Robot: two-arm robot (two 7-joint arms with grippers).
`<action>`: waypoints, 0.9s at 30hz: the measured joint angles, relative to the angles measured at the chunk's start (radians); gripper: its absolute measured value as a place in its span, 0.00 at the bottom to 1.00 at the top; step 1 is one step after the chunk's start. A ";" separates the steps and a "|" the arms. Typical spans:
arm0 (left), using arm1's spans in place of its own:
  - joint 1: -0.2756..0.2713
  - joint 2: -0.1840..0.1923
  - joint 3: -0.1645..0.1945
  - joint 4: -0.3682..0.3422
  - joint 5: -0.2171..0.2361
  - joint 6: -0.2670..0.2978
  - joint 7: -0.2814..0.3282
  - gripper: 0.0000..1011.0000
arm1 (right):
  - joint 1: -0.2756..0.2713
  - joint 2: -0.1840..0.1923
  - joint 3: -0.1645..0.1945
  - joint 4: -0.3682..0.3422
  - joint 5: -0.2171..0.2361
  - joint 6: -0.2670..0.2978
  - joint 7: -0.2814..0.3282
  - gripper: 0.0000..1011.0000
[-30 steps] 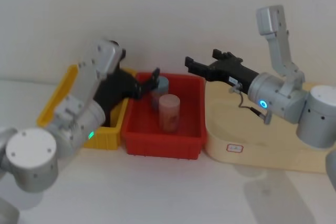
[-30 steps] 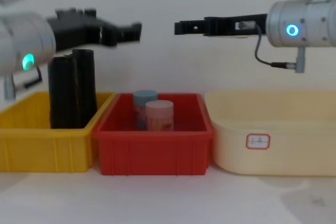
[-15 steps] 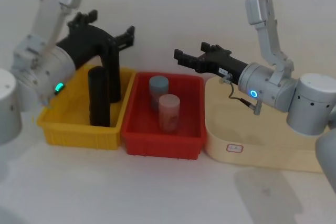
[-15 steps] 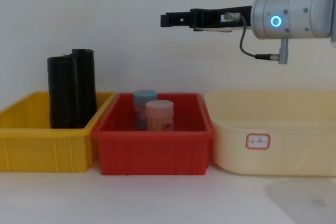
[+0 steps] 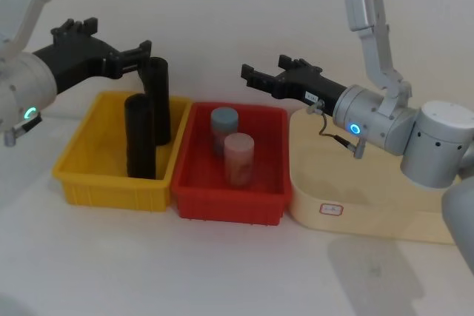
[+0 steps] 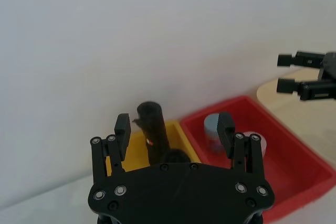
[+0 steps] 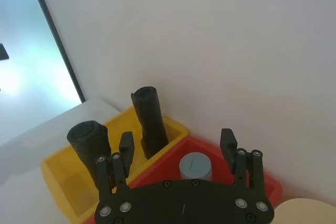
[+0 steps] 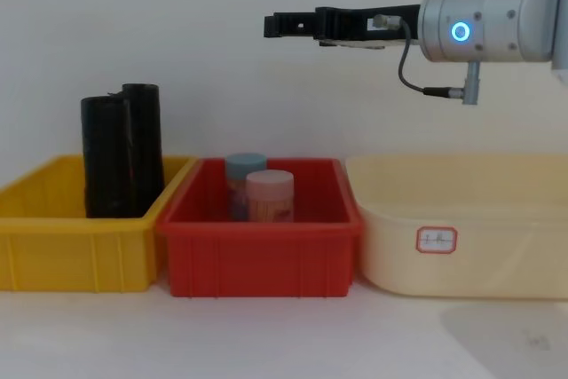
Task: Pick up the garbage bag with the one hand and transfer it to the other hand.
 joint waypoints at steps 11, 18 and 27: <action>0.041 0.048 -0.018 0.014 -0.006 -0.013 -0.062 0.99 | -0.007 0.000 -0.007 -0.009 0.012 -0.002 -0.003 0.99; 0.070 0.065 -0.018 0.044 0.005 -0.071 -0.094 0.99 | -0.011 0.000 -0.015 -0.018 0.016 0.003 -0.007 0.99; 0.110 0.083 -0.019 0.088 0.027 -0.159 -0.127 0.99 | -0.017 0.002 -0.023 -0.028 0.023 0.009 -0.012 0.99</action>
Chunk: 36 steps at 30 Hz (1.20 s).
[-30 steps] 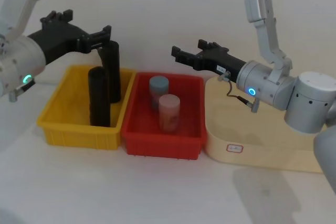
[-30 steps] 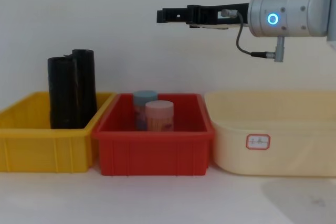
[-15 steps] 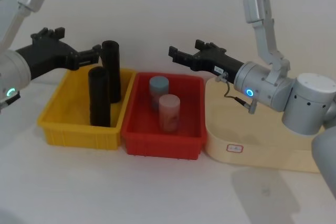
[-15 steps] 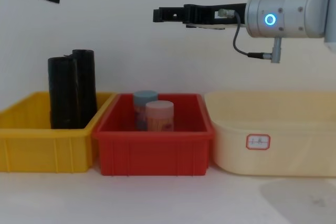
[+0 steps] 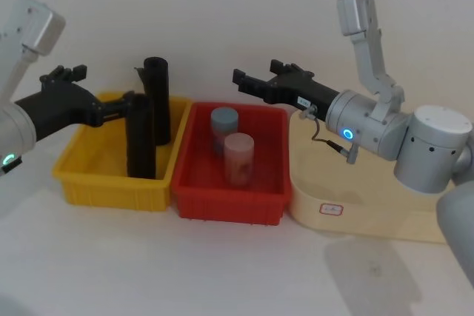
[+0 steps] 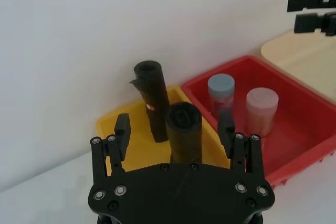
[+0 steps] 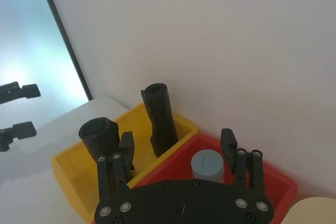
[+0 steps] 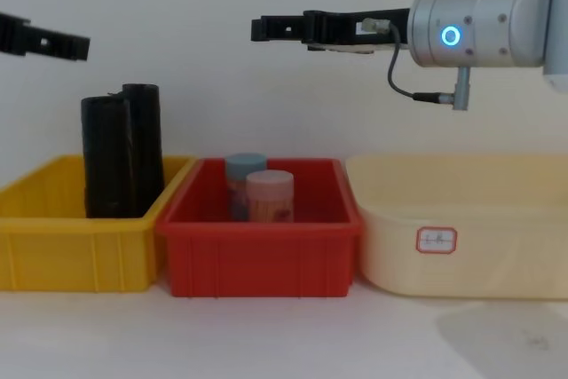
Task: Pick up the garbage bag with the one hand and transfer it to the other hand.
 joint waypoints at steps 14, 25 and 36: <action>0.004 -0.014 0.037 0.112 0.043 -0.129 -0.047 0.99 | -0.008 0.005 -0.009 -0.014 0.012 0.006 -0.007 0.99; -0.037 -0.043 0.074 0.220 0.074 -0.191 -0.078 0.99 | -0.007 0.010 -0.016 -0.018 0.022 0.009 -0.010 0.99; -0.095 -0.078 0.099 0.334 0.097 -0.219 -0.095 0.99 | 0.004 0.011 -0.026 -0.006 0.030 0.011 -0.008 0.99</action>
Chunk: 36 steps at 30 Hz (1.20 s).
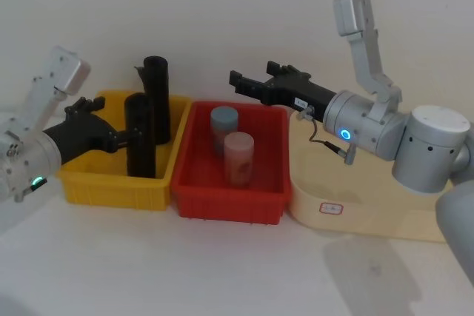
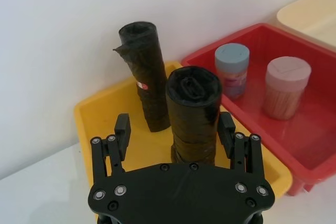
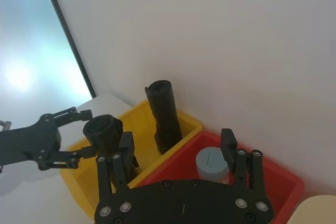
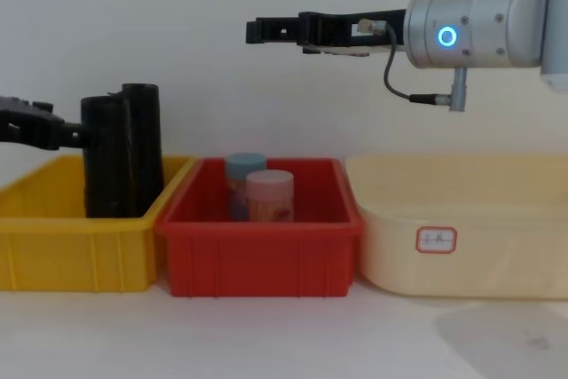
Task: Pick up the garbage bag with the one hand and transfer it to the other hand.
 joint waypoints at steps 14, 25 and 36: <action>-0.082 -0.044 0.038 0.149 0.008 -0.039 -0.052 0.99 | 0.012 0.000 -0.010 0.016 0.008 0.000 0.001 0.99; -0.121 -0.069 0.060 0.232 -0.002 -0.061 -0.079 0.99 | 0.029 -0.001 -0.021 0.031 0.015 -0.008 0.008 0.99; -0.128 -0.080 0.072 0.264 -0.009 -0.058 -0.074 0.99 | 0.047 -0.004 -0.031 0.062 0.024 -0.017 0.021 0.99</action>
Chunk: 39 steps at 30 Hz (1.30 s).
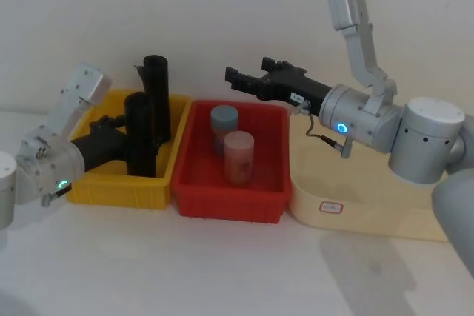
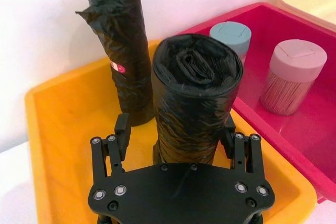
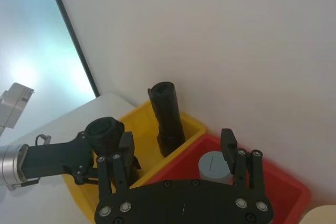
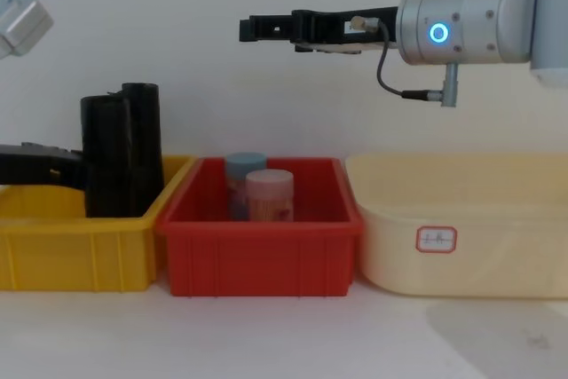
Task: Pick up the garbage bag with the one hand and transfer it to the other hand.
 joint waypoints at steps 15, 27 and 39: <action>-0.001 -0.013 0.003 0.021 -0.011 0.005 0.013 0.99 | 0.014 0.001 -0.010 0.028 0.014 -0.008 0.010 0.99; -0.002 -0.017 0.004 0.026 -0.014 0.006 0.016 0.75 | 0.020 0.003 -0.016 0.049 0.028 -0.009 0.019 0.99; -0.002 -0.018 0.004 0.028 -0.016 0.006 0.017 0.48 | 0.030 0.007 -0.031 0.090 0.046 0.015 0.047 0.99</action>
